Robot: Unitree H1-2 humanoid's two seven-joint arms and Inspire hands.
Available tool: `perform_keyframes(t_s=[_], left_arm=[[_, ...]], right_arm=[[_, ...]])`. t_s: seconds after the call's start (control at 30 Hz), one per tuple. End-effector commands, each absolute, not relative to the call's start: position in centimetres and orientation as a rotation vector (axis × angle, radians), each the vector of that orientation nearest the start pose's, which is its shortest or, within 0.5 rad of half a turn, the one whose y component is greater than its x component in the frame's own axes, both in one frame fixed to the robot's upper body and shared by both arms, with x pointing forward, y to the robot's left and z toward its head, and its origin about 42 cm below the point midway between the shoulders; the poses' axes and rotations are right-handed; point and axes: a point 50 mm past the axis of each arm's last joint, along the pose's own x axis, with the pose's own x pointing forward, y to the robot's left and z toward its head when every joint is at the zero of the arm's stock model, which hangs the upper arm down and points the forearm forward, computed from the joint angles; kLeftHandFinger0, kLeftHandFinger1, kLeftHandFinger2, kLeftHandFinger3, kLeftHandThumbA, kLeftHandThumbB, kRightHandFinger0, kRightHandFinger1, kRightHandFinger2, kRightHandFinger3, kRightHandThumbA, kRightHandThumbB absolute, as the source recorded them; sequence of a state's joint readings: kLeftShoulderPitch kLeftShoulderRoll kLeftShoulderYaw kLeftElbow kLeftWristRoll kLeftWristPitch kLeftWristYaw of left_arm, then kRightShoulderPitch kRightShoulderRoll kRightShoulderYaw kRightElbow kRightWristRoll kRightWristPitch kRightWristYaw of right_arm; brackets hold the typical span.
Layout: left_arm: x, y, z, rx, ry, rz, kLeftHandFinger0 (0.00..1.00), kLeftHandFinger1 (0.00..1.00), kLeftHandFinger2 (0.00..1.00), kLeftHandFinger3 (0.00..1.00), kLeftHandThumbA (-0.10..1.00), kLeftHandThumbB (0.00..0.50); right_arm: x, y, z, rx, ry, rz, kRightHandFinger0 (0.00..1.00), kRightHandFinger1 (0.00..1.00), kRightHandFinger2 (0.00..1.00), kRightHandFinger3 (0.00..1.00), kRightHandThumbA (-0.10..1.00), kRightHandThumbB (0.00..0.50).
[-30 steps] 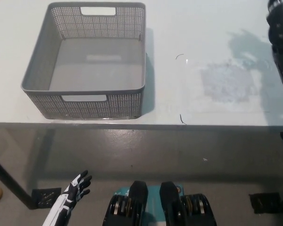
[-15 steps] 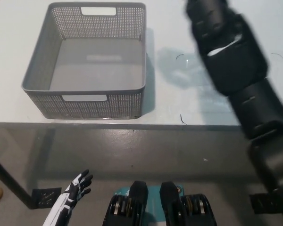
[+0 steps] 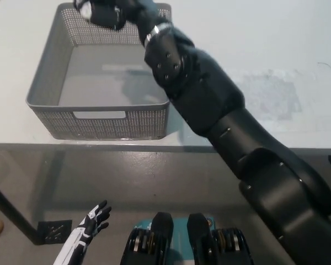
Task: Use the right hand to pick up a webcam and put it into a container on the left side
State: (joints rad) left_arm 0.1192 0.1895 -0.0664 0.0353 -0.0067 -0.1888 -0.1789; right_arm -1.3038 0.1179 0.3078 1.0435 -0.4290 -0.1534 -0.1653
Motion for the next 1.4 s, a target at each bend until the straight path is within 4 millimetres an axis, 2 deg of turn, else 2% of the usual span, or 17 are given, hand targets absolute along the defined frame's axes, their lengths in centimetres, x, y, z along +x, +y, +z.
perform_keyframes(t_s=[0.0, 0.17, 0.23, 0.27, 0.3, 0.33, 0.37, 0.4, 0.5, 0.6, 0.67, 0.77, 0.9, 1.1, 1.17, 1.3, 1.37], left_arm=[[24.3, 25.6, 7.7, 0.221, -0.057, -0.267, 1.0, 1.0, 1.0, 1.0, 1.0, 0.146], [24.4, 25.4, 7.8, 0.228, -0.056, -0.272, 1.0, 1.0, 1.0, 1.0, 1.0, 0.154], [24.5, 25.4, 7.8, 0.237, -0.059, -0.274, 1.0, 1.0, 1.0, 1.0, 1.0, 0.159], [24.5, 25.3, 7.9, 0.242, -0.057, -0.274, 1.0, 1.0, 1.0, 1.0, 1.0, 0.159], [24.5, 25.3, 7.9, 0.244, -0.056, -0.278, 1.0, 1.0, 1.0, 1.0, 1.0, 0.16], [24.6, 25.3, 7.9, 0.244, -0.06, -0.28, 1.0, 1.0, 1.0, 1.0, 1.0, 0.159], [24.7, 25.3, 7.9, 0.247, -0.061, -0.282, 1.0, 1.0, 1.0, 1.0, 1.0, 0.159], [24.7, 25.3, 7.9, 0.251, -0.063, -0.283, 1.0, 1.0, 1.0, 1.0, 1.0, 0.161], [24.8, 25.4, 8.0, 0.253, -0.064, -0.282, 1.0, 1.0, 1.0, 1.0, 1.0, 0.161], [24.9, 25.3, 8.1, 0.262, -0.069, -0.287, 1.0, 1.0, 1.0, 1.0, 1.0, 0.155], [25.0, 25.3, 8.1, 0.267, -0.069, -0.287, 1.0, 1.0, 1.0, 1.0, 1.0, 0.157], [25.1, 25.3, 8.2, 0.267, -0.07, -0.29, 1.0, 1.0, 1.0, 1.0, 1.0, 0.161], [25.2, 25.2, 8.3, 0.266, -0.074, -0.293, 1.0, 1.0, 1.0, 1.0, 1.0, 0.161], [25.4, 25.1, 8.5, 0.27, -0.072, -0.298, 1.0, 1.0, 1.0, 1.0, 1.0, 0.173], [25.5, 25.2, 8.6, 0.271, -0.072, -0.299, 1.0, 1.0, 1.0, 1.0, 1.0, 0.159], [25.7, 25.5, 8.7, 0.277, -0.081, -0.309, 1.0, 1.0, 1.0, 1.0, 1.0, 0.154], [25.9, 25.5, 8.8, 0.278, -0.083, -0.311, 1.0, 1.0, 1.0, 1.0, 1.0, 0.17]], right_arm=[[53.4, 4.0, 40.4, -0.708, -0.696, 0.324, 0.0, 0.35, 0.79, 0.85, -0.1, 0.188], [54.3, 3.1, 38.5, -0.684, -0.596, 0.355, 0.06, 0.48, 0.87, 0.91, -0.1, 0.179], [54.5, 2.8, 38.0, -0.687, -0.575, 0.373, 0.11, 0.48, 0.75, 0.77, -0.1, 0.188], [54.6, 2.6, 37.9, -0.698, -0.571, 0.374, 0.18, 0.51, 0.73, 0.74, -0.03, 0.202], [54.6, 2.5, 37.7, -0.697, -0.565, 0.373, 0.38, 0.59, 0.76, 0.78, 0.12, 0.246], [54.7, 2.4, 37.8, -0.699, -0.556, 0.377, 0.38, 0.55, 0.69, 0.76, 0.17, 0.254], [54.8, 2.3, 37.8, -0.707, -0.535, 0.394, 0.6, 0.72, 0.85, 0.87, 0.32, 0.284], [54.8, 2.2, 37.8, -0.702, -0.531, 0.406, 0.7, 0.79, 0.89, 0.93, 0.38, 0.306], [54.9, 2.1, 37.8, -0.71, -0.508, 0.435, 0.8, 0.9, 1.0, 1.0, 0.47, 0.318], [55.1, 1.8, 37.8, -0.725, -0.493, 0.45, 0.91, 1.0, 1.0, 1.0, 0.63, 0.355], [55.2, 1.5, 37.7, -0.728, -0.493, 0.455, 1.0, 1.0, 1.0, 1.0, 0.74, 0.362], [55.2, 1.2, 37.7, -0.705, -0.486, 0.468, 1.0, 1.0, 1.0, 1.0, 0.8, 0.377], [55.2, 0.8, 38.1, -0.716, -0.495, 0.479, 1.0, 1.0, 1.0, 1.0, 0.99, 0.4], [55.3, -1.0, 40.6, -0.658, -0.531, 0.458, 1.0, 1.0, 1.0, 1.0, 1.0, 0.408], [55.1, -2.3, 42.5, -0.574, -0.579, 0.444, 1.0, 1.0, 1.0, 1.0, 1.0, 0.367], [53.5, -6.6, 46.8, -0.471, -0.664, 0.368, 1.0, 1.0, 1.0, 1.0, 1.0, 0.397], [51.8, -9.1, 48.5, -0.39, -0.748, 0.332, 1.0, 1.0, 1.0, 1.0, 1.0, 0.365]])
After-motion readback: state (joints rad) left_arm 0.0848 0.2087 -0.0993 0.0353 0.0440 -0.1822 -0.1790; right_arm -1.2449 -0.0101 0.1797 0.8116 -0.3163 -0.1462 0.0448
